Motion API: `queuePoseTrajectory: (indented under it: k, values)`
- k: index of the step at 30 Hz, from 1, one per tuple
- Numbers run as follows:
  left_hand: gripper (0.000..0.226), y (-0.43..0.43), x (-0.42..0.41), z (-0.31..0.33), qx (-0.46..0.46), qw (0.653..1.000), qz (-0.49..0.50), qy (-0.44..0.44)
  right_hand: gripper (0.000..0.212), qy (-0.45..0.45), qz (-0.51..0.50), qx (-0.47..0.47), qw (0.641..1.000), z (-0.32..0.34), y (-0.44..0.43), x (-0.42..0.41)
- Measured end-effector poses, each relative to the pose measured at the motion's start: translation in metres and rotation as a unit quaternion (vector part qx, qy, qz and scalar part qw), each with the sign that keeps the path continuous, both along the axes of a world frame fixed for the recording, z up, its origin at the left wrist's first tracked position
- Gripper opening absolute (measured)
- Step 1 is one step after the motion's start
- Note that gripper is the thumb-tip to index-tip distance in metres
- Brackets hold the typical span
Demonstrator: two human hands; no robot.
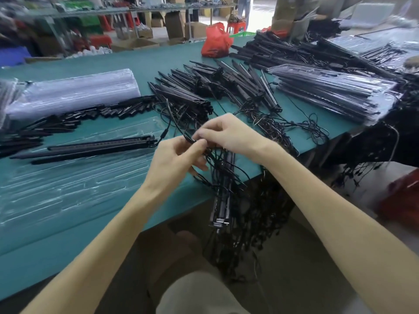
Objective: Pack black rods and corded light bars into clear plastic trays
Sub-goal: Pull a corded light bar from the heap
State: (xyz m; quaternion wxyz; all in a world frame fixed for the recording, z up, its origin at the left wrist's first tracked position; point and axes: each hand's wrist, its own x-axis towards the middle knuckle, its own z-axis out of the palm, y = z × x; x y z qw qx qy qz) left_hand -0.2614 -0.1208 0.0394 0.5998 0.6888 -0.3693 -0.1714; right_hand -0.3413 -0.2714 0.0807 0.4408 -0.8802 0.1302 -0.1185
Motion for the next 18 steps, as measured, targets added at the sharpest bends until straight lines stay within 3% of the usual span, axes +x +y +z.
queuePoseTrajectory:
  k: [5, 10, 14, 18]
  values:
    - [0.021, 0.010, 0.007, 0.008, -0.043, 0.993, -0.037, 0.106, 0.028, -0.065, -0.077, -0.017, 0.995, -0.027, -0.010, -0.010]
    - [0.027, 0.013, 0.017, 0.014, -0.096, 0.972, -0.030, 0.214, 0.035, -0.033, -0.061, -0.019, 0.997, -0.031, -0.015, -0.014]
    - [0.023, 0.021, 0.029, 0.021, -0.137, 0.955, -0.005, 0.261, 0.046, -0.023, -0.064, 0.055, 0.996, -0.032, -0.024, -0.022]
    - [0.024, 0.029, 0.037, 0.025, -0.178, 0.941, 0.019, 0.288, 0.051, -0.023, -0.098, 0.041, 0.994, -0.035, -0.027, -0.029]
